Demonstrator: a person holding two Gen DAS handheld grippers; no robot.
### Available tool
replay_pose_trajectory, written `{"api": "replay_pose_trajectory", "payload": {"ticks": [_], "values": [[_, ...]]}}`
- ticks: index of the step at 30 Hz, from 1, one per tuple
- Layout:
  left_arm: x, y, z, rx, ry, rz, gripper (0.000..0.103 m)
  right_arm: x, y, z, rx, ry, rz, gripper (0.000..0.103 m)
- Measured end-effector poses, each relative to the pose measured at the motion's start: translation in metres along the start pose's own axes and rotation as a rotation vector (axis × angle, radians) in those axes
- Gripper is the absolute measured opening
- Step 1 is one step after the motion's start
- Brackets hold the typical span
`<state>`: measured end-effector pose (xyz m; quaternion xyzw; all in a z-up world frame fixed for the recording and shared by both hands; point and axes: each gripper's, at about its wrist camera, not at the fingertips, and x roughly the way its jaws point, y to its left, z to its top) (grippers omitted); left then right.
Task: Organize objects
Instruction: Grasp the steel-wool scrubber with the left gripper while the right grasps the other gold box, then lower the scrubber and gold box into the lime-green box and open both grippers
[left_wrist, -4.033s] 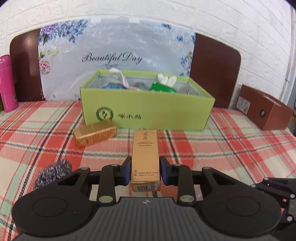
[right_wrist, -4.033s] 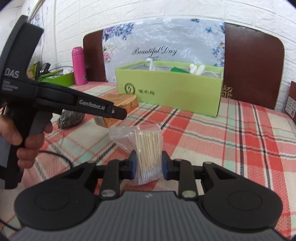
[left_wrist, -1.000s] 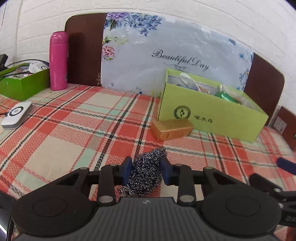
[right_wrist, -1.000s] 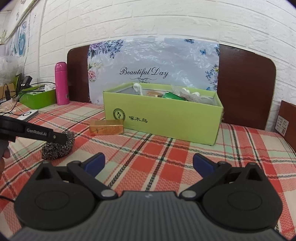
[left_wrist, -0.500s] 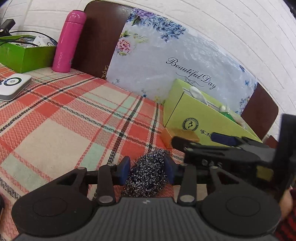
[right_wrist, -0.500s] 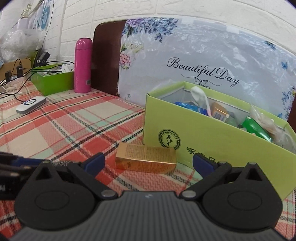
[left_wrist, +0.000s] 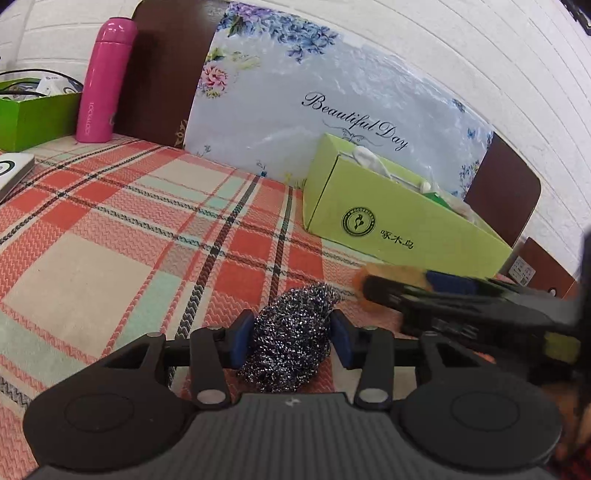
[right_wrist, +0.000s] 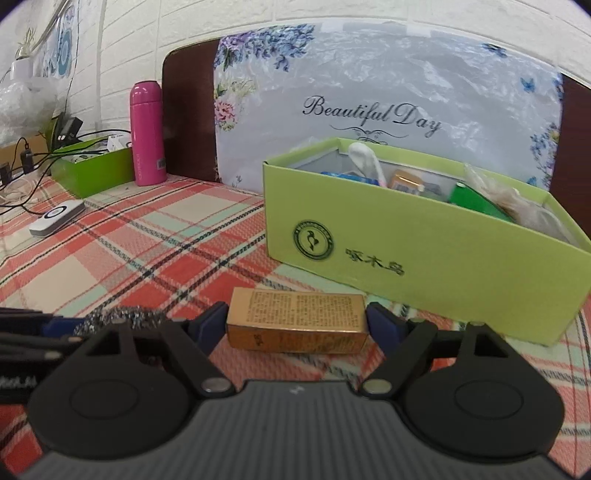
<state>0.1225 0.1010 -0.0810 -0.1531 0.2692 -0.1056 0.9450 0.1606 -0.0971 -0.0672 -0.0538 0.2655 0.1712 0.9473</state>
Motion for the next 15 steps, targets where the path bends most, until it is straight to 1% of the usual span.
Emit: {"api": "replay_pose_trajectory", "payload": {"ticks": [3,6,10,15], "values": [[0.001,-0.001,-0.001,0.006,-0.002,0.006,0.049,-0.025,-0.013,-0.015,0.043,-0.005,-0.013,0.082],[0.002,-0.006,-0.001,0.038,0.0,0.028,0.046,-0.046,-0.025,-0.027,0.079,-0.013,-0.025,0.082],[0.003,-0.017,-0.003,0.099,0.004,0.07,0.044,-0.066,-0.04,-0.037,0.108,-0.026,-0.037,0.082],[0.005,-0.024,-0.004,0.146,0.008,0.105,0.043,-0.084,-0.055,-0.047,0.164,-0.049,-0.038,0.082]]}}
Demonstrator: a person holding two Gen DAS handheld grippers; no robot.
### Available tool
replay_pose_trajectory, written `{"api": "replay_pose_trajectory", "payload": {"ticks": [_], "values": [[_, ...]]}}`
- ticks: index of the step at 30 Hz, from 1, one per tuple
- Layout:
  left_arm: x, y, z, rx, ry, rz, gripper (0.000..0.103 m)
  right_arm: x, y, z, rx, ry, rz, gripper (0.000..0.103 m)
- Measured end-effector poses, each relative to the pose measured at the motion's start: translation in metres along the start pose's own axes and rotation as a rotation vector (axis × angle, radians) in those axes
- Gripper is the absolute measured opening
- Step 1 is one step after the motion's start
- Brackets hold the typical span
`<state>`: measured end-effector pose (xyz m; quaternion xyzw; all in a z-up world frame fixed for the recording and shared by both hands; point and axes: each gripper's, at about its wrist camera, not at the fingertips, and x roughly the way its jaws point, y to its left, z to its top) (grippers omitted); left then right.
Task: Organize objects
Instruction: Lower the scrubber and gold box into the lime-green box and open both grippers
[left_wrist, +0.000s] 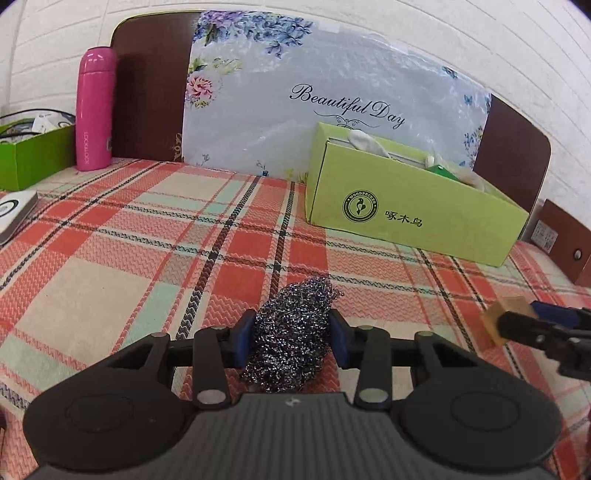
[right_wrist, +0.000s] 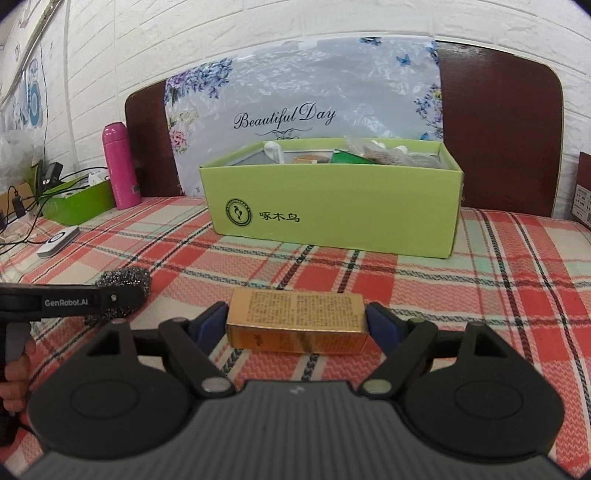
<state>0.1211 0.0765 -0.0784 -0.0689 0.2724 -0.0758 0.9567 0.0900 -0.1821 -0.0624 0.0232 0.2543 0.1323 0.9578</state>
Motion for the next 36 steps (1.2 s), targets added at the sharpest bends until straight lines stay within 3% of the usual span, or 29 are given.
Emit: {"api": "replay_pose_trajectory", "payload": {"ticks": [12,17,23,30,36], "values": [[-0.005,-0.027,0.005,0.07,0.022,0.082,0.042,-0.023,-0.02,-0.005,0.045,-0.038,0.014,0.082],[-0.009,-0.042,0.023,0.008,0.034,-0.03,0.041,-0.028,-0.021,0.0,0.028,-0.063,0.018,0.082],[-0.016,-0.069,0.063,0.033,-0.054,-0.099,0.041,-0.028,-0.023,0.024,-0.068,-0.137,0.001,0.082],[0.01,-0.095,0.12,0.022,-0.159,-0.119,0.042,-0.002,-0.036,0.074,-0.121,-0.265,-0.047,0.082],[0.048,-0.097,0.161,-0.065,-0.17,-0.142,0.042,0.049,-0.033,0.112,-0.199,-0.321,-0.08,0.082]]}}
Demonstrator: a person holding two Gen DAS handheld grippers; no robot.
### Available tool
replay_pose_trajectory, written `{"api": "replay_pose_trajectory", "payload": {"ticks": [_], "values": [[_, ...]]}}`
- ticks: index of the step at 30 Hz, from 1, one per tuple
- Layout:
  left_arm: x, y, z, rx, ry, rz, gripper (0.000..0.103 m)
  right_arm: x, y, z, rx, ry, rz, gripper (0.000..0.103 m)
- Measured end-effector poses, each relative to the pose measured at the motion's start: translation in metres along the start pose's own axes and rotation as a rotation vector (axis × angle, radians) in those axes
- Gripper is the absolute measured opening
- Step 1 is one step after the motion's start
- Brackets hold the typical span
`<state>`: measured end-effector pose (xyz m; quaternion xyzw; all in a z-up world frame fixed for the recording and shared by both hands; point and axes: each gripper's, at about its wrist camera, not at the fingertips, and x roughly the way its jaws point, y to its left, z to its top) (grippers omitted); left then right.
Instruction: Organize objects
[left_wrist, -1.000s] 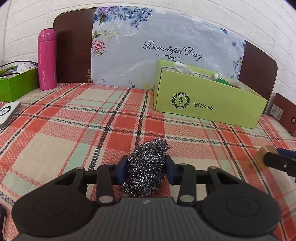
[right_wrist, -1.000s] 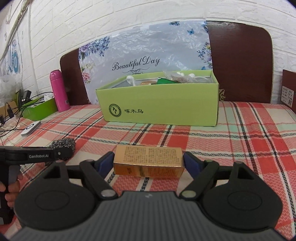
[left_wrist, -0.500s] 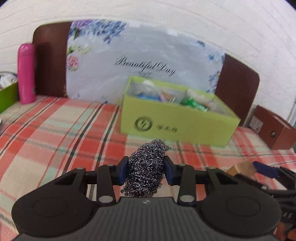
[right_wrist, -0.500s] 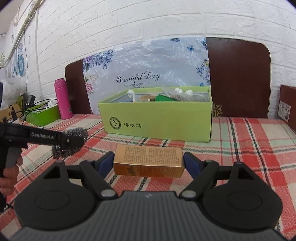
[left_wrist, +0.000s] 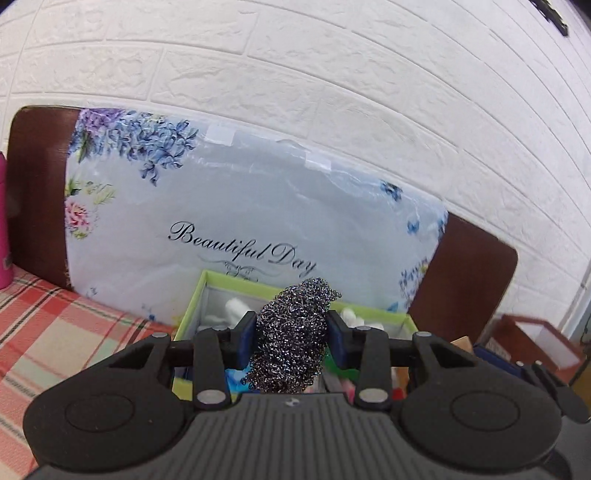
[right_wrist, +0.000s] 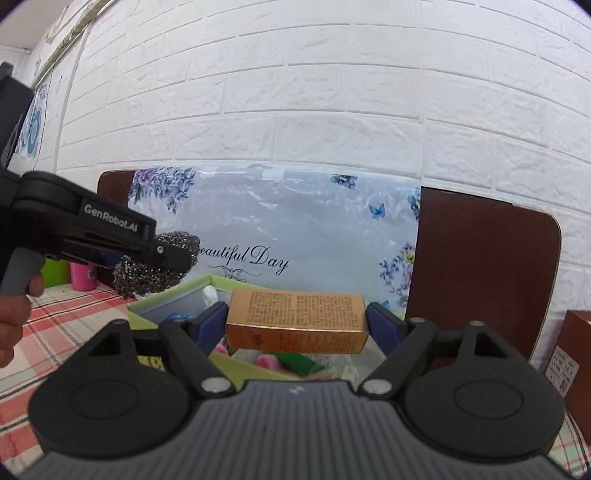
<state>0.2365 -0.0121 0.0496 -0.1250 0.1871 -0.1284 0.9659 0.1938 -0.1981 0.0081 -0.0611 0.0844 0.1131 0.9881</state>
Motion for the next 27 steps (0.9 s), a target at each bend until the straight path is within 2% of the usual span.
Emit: {"api": "replay_pose_trajectory", "payload": {"ticks": [3,4,5,6,7,10,13,19,22,27], "values": [[0.018,0.001,0.005,0.008,-0.023,0.009,0.047,0.033,0.004,0.002,-0.058,-0.034,-0.026,0.084],[0.026,0.003,0.004,0.014,-0.024,0.002,0.065,0.044,0.006,0.0,-0.08,-0.03,-0.013,0.101],[0.032,0.006,0.002,0.016,-0.008,-0.002,0.087,0.054,0.008,-0.003,-0.099,-0.002,0.0,0.103],[0.035,0.01,0.0,0.01,0.012,0.013,0.09,0.059,0.01,-0.007,-0.108,0.035,0.0,0.103],[0.035,0.013,-0.004,0.005,0.019,0.033,0.09,0.059,0.011,-0.013,-0.111,0.051,0.003,0.103],[0.024,0.025,-0.018,0.015,0.014,0.044,0.09,0.041,0.009,-0.03,-0.112,0.01,-0.002,0.103],[0.009,0.03,-0.03,0.012,0.002,0.058,0.09,0.028,0.006,-0.039,-0.085,0.01,-0.014,0.103],[-0.026,0.017,-0.047,0.078,0.02,0.089,0.091,-0.014,0.003,-0.042,0.004,0.045,-0.028,0.103],[-0.046,0.008,-0.055,0.097,0.051,0.122,0.093,-0.044,0.001,-0.042,0.08,0.093,-0.029,0.103],[-0.084,-0.013,-0.076,0.144,0.113,0.223,0.093,-0.101,-0.001,-0.052,0.215,0.179,-0.002,0.103]]}}
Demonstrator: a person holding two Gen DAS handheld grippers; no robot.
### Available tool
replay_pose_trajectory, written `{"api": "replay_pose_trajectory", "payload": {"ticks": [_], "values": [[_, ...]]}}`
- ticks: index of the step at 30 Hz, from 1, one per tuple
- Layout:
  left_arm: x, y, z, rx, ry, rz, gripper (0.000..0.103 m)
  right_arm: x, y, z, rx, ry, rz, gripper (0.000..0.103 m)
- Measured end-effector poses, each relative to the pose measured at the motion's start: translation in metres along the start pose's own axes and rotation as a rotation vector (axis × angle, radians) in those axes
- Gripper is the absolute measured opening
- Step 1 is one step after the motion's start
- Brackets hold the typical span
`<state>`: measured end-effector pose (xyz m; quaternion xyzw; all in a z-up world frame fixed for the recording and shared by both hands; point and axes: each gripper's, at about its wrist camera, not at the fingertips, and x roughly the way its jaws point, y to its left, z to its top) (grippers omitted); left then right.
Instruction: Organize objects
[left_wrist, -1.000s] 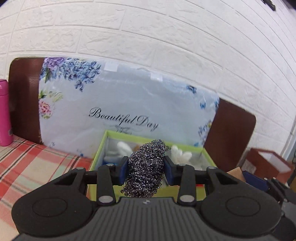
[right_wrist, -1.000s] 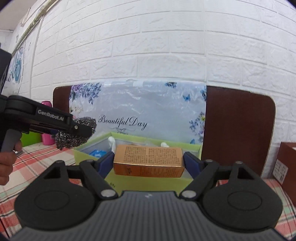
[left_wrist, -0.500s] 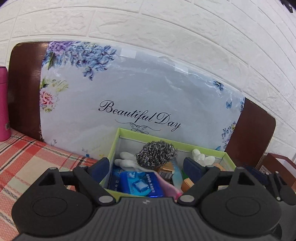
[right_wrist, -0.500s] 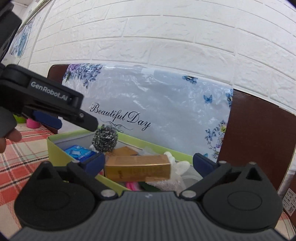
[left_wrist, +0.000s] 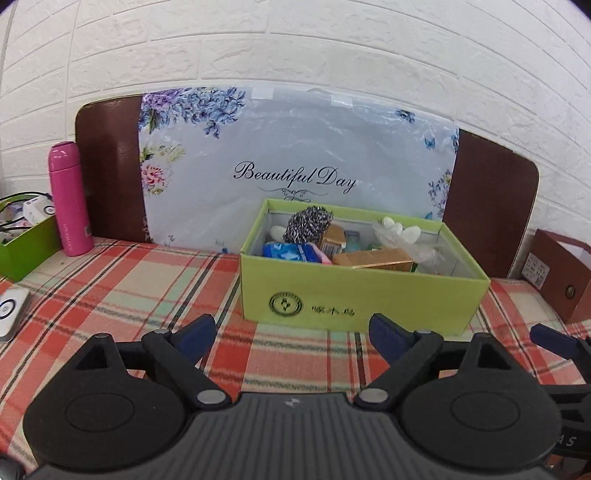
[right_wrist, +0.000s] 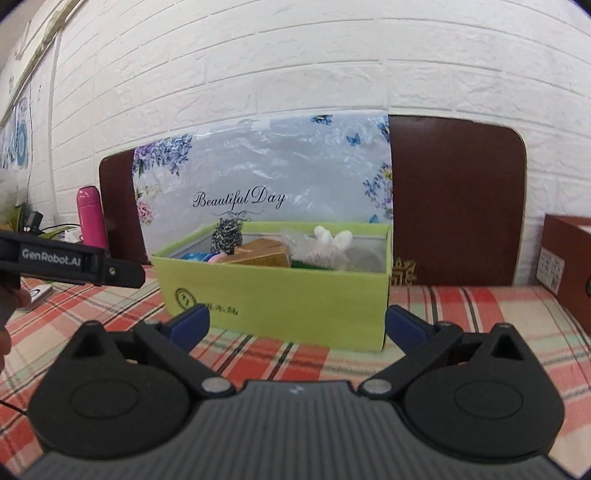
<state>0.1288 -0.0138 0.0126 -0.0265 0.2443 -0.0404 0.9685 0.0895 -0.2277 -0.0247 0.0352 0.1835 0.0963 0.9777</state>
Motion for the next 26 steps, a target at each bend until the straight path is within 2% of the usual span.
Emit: {"api": "replay_pose_trajectory", "payload": {"ticks": [6,15,26], "values": [[-0.036,-0.013,-0.029,0.013,0.043,0.041,0.093,-0.046,0.003,-0.03,0.013,0.078,-0.079,0.103],[-0.071,-0.027,-0.047,0.064,0.059,0.086,0.093,-0.079,0.012,-0.037,0.025,0.067,-0.1,0.103],[-0.087,-0.028,-0.053,0.065,0.058,0.049,0.093,-0.092,0.018,-0.036,0.028,0.054,-0.11,0.103]]}}
